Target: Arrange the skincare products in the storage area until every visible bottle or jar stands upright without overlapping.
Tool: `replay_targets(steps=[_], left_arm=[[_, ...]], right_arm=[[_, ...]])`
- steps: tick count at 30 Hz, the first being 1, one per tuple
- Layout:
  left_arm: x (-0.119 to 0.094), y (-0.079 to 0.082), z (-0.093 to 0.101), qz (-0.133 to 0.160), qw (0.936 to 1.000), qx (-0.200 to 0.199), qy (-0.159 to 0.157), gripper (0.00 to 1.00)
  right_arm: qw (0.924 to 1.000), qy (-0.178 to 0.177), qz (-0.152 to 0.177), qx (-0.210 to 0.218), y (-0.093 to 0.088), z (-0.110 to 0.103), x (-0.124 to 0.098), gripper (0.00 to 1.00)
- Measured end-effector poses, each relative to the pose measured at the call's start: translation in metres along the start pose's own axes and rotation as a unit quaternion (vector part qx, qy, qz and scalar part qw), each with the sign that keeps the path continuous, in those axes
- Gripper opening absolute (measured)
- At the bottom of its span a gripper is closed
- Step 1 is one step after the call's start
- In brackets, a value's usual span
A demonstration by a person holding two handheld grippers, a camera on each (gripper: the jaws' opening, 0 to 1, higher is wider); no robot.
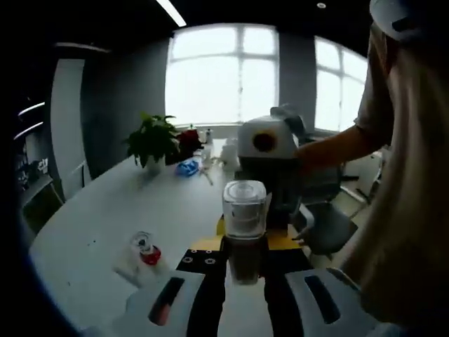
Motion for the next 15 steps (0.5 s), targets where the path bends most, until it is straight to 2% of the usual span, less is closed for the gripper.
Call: replay_targets(steps=[6, 15], left_arm=[[0.011, -0.022, -0.017, -0.020, 0.9996, -0.018, -0.002, 0.16], [0.032, -0.064, -0.048, -0.077, 0.9960, -0.043, 0.012, 0.16]], right_arm=[[0.9996, -0.008, -0.025, -0.011, -0.027, 0.013, 0.010, 0.21], [0.9983, -0.021, -0.049, -0.024, -0.074, 0.036, 0.031, 0.21]])
Point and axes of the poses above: the point that each gripper's makers call its tool centre point, and the gripper's own axes: x roughly forward along the fingers, z roughly to its right, y roughly out of its top, the point moved 6 cm from there along -x, roughly backward along the fingers, and after that the axes turned 13 degrees about -y, right-handed, at the moved point
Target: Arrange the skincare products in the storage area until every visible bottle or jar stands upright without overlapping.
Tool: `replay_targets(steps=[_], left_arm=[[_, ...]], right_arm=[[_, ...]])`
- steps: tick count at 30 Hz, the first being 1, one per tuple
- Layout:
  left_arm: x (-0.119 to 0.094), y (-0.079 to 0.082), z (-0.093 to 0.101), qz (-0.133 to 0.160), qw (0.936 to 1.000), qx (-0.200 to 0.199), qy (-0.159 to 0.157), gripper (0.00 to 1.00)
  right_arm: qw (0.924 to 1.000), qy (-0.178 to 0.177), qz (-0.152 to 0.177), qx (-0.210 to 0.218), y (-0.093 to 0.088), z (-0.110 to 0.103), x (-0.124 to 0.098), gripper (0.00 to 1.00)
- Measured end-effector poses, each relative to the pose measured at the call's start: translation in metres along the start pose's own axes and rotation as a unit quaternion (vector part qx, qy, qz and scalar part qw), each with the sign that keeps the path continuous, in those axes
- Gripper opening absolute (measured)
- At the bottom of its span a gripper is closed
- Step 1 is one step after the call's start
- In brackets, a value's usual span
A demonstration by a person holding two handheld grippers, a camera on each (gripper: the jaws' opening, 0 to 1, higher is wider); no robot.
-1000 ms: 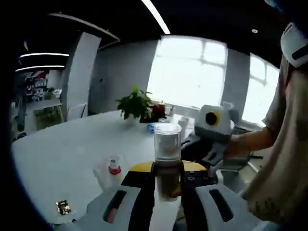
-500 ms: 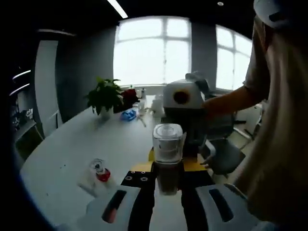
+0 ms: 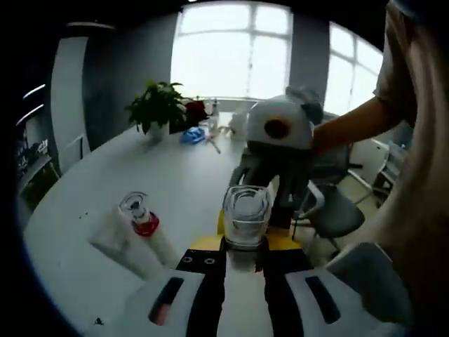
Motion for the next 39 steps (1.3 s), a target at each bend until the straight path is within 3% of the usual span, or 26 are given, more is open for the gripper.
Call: replay_targets(steps=[12, 16, 21, 32, 39], left_arm=[[0.030, -0.031, -0.037, -0.042, 0.9988, -0.025, 0.012, 0.16], [0.036, -0.037, -0.044, -0.051, 0.9981, -0.026, 0.020, 0.16], [0.042, -0.043, -0.047, -0.068, 0.9972, -0.017, 0.024, 0.16], [0.052, -0.056, -0.058, -0.080, 0.9963, -0.009, 0.028, 0.16], [0.054, -0.054, -0.064, -0.081, 0.9962, -0.008, 0.029, 0.16]], right_arm=[[0.9990, -0.030, -0.034, 0.003, -0.048, 0.021, 0.028, 0.22], [0.9974, -0.063, -0.035, 0.003, -0.058, 0.025, 0.033, 0.23], [0.9957, -0.084, -0.037, 0.004, -0.068, 0.026, 0.038, 0.23], [0.9942, -0.094, -0.051, -0.010, -0.082, 0.033, 0.044, 0.23], [0.9943, -0.098, -0.040, 0.010, -0.087, 0.040, 0.045, 0.23]])
Point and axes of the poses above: the point that each gripper's makers call its tool centre point, and the gripper's own axes: x roughly forward along the fingers, z roughly to its right, y roughly out of its top, the point moved 6 cm from there along -x, roughly backward along the fingers, and after that the axes turned 13 degrees about -y, right-handed, at the moved point
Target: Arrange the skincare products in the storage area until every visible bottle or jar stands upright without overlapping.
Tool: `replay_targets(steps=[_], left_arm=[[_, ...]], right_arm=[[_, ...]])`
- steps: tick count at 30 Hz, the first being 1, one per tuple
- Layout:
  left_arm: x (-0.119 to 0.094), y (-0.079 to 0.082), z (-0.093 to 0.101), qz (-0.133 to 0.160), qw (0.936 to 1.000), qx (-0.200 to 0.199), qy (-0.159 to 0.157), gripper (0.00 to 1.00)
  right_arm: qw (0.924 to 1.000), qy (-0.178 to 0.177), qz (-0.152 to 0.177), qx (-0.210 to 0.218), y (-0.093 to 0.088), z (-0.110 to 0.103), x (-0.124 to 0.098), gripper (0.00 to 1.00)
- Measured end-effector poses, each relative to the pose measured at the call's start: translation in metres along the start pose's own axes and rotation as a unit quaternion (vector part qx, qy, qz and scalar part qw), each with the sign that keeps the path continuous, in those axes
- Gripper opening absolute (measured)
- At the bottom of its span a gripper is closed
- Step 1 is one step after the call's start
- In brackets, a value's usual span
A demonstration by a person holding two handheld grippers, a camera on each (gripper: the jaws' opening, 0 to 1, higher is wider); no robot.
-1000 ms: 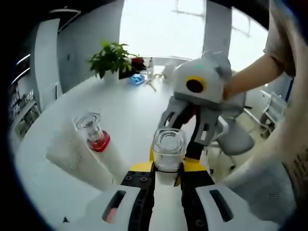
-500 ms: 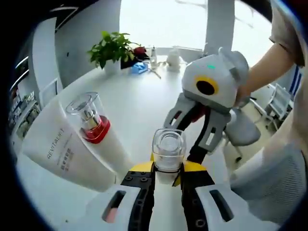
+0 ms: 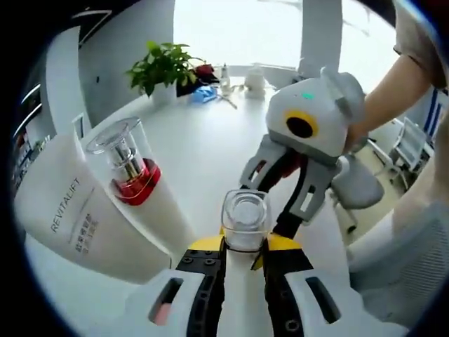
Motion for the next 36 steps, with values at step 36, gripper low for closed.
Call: replay_targets(steps=[36], left_arm=[[-0.005, 0.001, -0.031, 0.010, 0.9992, -0.018, 0.035, 0.16]], right_arm=[[0.9999, 0.000, 0.010, 0.002, -0.002, 0.028, 0.023, 0.23]])
Point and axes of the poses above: the point that each gripper's makers call its tool centre point, and the gripper's own axes: x roughly forward along the fingers, z roughly to its right, y roughly out of its top, the point moved 6 cm from there along -x, roughly backward along the fingers, and after that the axes turned 13 degrees about -y, right-handed, at the moved point
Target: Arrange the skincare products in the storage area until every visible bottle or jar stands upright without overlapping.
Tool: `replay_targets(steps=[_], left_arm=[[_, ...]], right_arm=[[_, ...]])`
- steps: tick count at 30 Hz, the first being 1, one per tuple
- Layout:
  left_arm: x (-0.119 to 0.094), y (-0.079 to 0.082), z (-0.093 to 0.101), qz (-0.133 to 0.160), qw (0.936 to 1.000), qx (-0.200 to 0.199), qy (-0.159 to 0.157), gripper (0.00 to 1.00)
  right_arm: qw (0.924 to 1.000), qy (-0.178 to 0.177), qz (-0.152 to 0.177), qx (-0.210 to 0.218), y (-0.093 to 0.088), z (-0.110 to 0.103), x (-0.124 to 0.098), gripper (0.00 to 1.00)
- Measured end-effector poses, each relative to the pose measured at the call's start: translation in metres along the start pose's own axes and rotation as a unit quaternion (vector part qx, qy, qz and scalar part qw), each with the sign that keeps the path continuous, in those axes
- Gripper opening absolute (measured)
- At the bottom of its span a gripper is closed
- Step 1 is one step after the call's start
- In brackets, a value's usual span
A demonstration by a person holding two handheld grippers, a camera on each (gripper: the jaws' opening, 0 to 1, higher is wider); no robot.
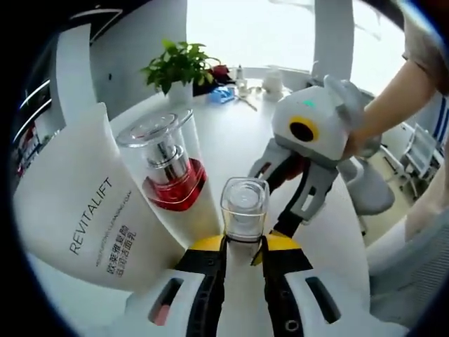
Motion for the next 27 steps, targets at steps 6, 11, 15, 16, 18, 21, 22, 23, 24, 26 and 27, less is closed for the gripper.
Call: replay_targets(steps=[6, 11, 15, 16, 18, 21, 22, 23, 24, 26, 27], left_arm=[[-0.003, -0.002, -0.001, -0.004, 1.0000, -0.002, 0.005, 0.17], [-0.007, -0.002, -0.001, -0.004, 1.0000, -0.006, 0.007, 0.19], [-0.011, -0.004, 0.003, -0.006, 0.9999, -0.010, 0.008, 0.20], [-0.013, -0.005, 0.004, -0.006, 0.9999, -0.013, 0.008, 0.21], [-0.015, -0.008, 0.007, -0.008, 0.9998, -0.017, 0.010, 0.22], [-0.021, -0.013, 0.013, -0.008, 0.9993, -0.032, 0.017, 0.26], [-0.023, -0.014, 0.015, -0.007, 0.9991, -0.037, 0.020, 0.28], [-0.026, -0.016, 0.018, -0.005, 0.9986, -0.048, 0.024, 0.30], [-0.028, -0.018, 0.019, -0.003, 0.9982, -0.054, 0.027, 0.32], [-0.033, -0.022, 0.022, 0.002, 0.9966, -0.074, 0.038, 0.38], [-0.036, -0.024, 0.025, 0.004, 0.9955, -0.085, 0.043, 0.41]], right_arm=[[0.9999, 0.001, -0.013, 0.001, -0.002, 0.001, 0.000, 0.23], [0.9997, -0.003, -0.023, 0.008, -0.005, 0.003, -0.005, 0.26], [0.9994, -0.009, -0.032, 0.013, -0.007, 0.004, -0.009, 0.30], [0.9992, -0.011, -0.035, 0.015, -0.008, 0.004, -0.011, 0.32], [0.9989, -0.018, -0.039, 0.021, -0.007, 0.004, -0.015, 0.36], [0.9985, -0.025, -0.040, 0.026, -0.005, 0.003, -0.020, 0.38], [0.9984, -0.027, -0.041, 0.029, -0.004, 0.002, -0.021, 0.40], [0.9983, -0.028, -0.041, 0.030, -0.003, 0.001, -0.022, 0.42], [0.9982, -0.031, -0.042, 0.030, -0.002, -0.002, -0.024, 0.44], [0.9978, -0.036, -0.043, 0.034, 0.001, -0.005, -0.028, 0.48], [0.9977, -0.038, -0.043, 0.035, 0.002, -0.007, -0.029, 0.49]])
Point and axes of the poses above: the point that each gripper's makers call its tool centre point, and the gripper's own axes: x roughly forward along the fingers, z roughly to its right, y roughly out of its top, the point moved 6 cm from there along -x, roughly backward along the fingers, and after that the axes turned 13 degrees about -y, right-handed, at the moved point
